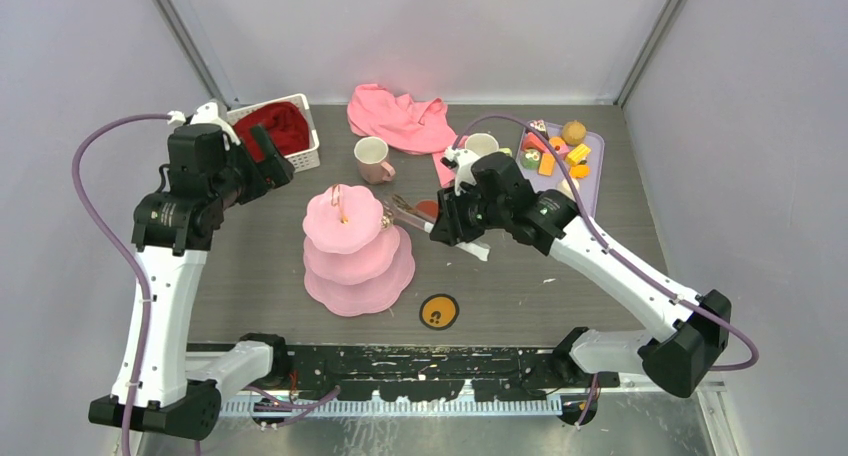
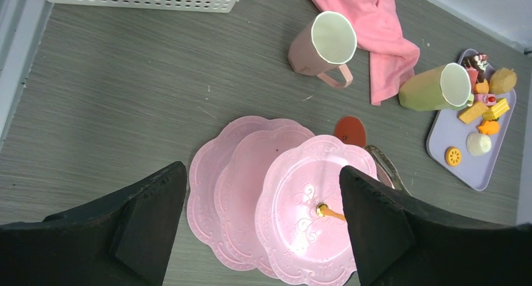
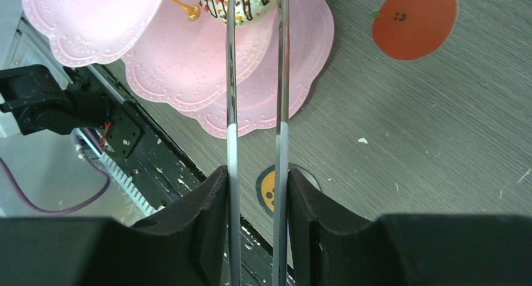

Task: Serve the afternoon tea

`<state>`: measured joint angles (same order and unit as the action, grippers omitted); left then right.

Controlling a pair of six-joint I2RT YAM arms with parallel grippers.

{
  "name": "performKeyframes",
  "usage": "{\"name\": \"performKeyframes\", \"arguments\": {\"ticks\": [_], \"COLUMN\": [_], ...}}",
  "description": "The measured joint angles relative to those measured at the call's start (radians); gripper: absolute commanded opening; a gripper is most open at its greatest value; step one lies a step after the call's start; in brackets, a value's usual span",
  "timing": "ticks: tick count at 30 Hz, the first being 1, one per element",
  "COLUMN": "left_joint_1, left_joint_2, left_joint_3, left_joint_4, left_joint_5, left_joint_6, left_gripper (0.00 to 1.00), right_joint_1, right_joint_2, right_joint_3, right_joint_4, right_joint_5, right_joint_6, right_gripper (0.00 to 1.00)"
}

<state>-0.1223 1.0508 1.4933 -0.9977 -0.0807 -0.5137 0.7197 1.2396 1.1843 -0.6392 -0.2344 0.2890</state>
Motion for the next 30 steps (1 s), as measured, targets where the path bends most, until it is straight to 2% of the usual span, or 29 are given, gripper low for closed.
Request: {"name": "performKeyframes", "arguments": {"ticks": [13, 16, 19, 23, 30], "left_joint_1": [0.000, 0.000, 0.000, 0.000, 0.000], "left_joint_2": [-0.023, -0.027, -0.032, -0.033, -0.033], "left_joint_3": [-0.043, -0.043, -0.054, -0.068, -0.093], "left_joint_4": [0.022, 0.023, 0.032, 0.043, 0.074], "left_joint_5": [0.044, 0.053, 0.063, 0.079, 0.110], "left_joint_6": [-0.034, -0.037, -0.040, -0.054, -0.064], "left_gripper": [0.91, 0.91, 0.91, 0.90, 0.90], "right_joint_1": [0.057, 0.073, 0.083, 0.085, 0.085], "right_joint_2": [0.048, 0.063, 0.070, 0.069, 0.067], "right_joint_3": [-0.001, -0.001, -0.001, -0.004, -0.029], "right_joint_4": [0.071, 0.085, 0.092, 0.095, 0.105], "right_joint_5": [-0.023, -0.022, -0.017, -0.009, -0.002], "right_joint_6": [0.001, 0.001, 0.002, 0.002, 0.007], "right_gripper": [0.01, 0.21, 0.34, 0.44, 0.52]}}
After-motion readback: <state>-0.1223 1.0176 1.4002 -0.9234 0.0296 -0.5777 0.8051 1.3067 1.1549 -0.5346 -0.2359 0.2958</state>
